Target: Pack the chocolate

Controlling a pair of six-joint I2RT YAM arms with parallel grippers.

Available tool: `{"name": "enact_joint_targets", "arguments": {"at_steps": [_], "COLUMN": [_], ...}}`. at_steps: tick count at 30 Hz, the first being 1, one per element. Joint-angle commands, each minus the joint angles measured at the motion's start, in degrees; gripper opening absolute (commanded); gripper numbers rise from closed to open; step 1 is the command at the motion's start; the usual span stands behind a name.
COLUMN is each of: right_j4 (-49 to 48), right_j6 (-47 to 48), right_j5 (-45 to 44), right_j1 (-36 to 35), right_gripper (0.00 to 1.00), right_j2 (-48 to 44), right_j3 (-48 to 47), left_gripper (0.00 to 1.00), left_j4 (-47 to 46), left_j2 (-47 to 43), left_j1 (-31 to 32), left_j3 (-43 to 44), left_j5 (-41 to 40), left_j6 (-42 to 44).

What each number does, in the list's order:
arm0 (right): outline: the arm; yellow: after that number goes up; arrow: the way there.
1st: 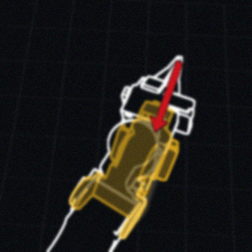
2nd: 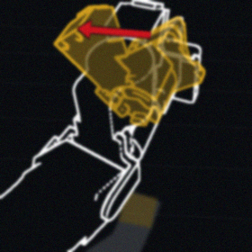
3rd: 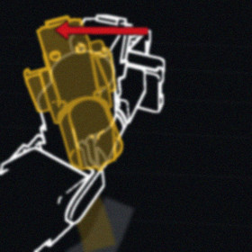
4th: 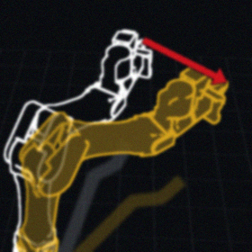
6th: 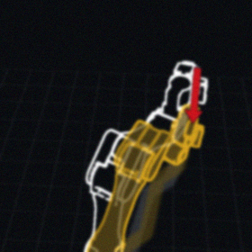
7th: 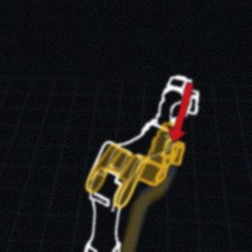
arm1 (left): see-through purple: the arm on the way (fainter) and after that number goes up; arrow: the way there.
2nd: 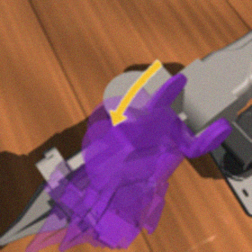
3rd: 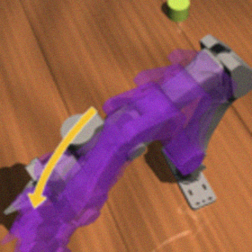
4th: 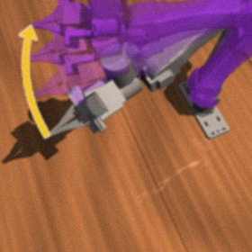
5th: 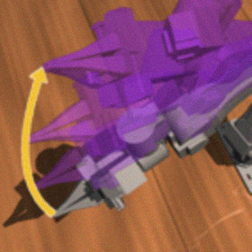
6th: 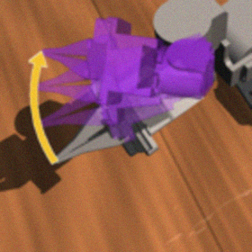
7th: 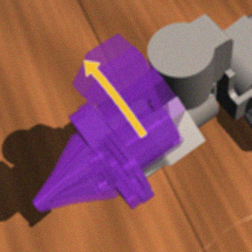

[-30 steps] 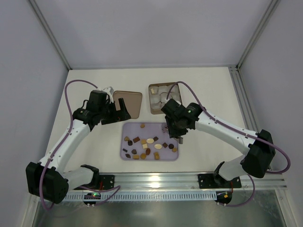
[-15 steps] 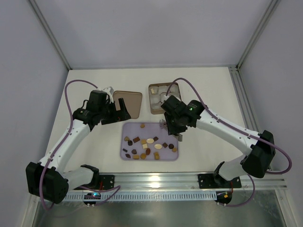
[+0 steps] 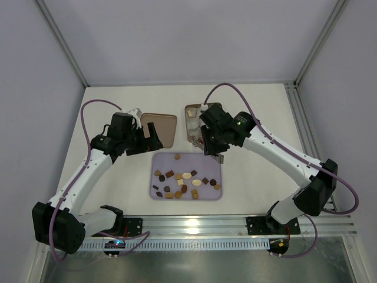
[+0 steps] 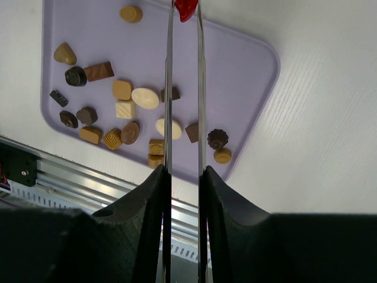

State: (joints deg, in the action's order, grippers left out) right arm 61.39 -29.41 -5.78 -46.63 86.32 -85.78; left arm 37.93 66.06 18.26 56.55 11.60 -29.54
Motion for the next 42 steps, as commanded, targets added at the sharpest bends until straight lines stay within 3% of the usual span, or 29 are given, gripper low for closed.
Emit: {"name": "enact_joint_targets", "arguments": {"at_steps": [1, 14, 25, 35, 42], "right_j4": [-0.3, -6.18, -6.89, -7.33, -7.33], "right_j6": [3.04, 7.43, 8.05, 8.23, 8.4], "right_j5": [0.42, 2.7, 1.56, 0.77, 0.25], "right_j1": [2.68, 14.89, 18.24, 18.42, 18.33], "right_gripper": [0.33, 0.33, 0.33, 0.34, 0.41], "right_j2": [2.0, 15.62, 30.39, 30.48, 30.13], "right_j3": [-6.49, -19.42, -31.29, -29.71, -29.71], "left_gripper": [1.0, 1.0, 1.0, 1.0, 1.0], "left_j4": [-1.9, -1.81, -1.63, -1.55, -1.55], "left_j2": [-0.14, -0.06, -0.23, 0.21, 0.29], "left_j1": [0.19, 0.11, 0.11, 0.11, 0.19], "left_j3": [0.49, 0.49, 0.22, 0.4, 0.31], "left_j5": [0.89, 0.89, 0.62, 0.89, 0.89], "left_j6": [0.71, 0.71, 0.98, 1.06, 1.06]}}
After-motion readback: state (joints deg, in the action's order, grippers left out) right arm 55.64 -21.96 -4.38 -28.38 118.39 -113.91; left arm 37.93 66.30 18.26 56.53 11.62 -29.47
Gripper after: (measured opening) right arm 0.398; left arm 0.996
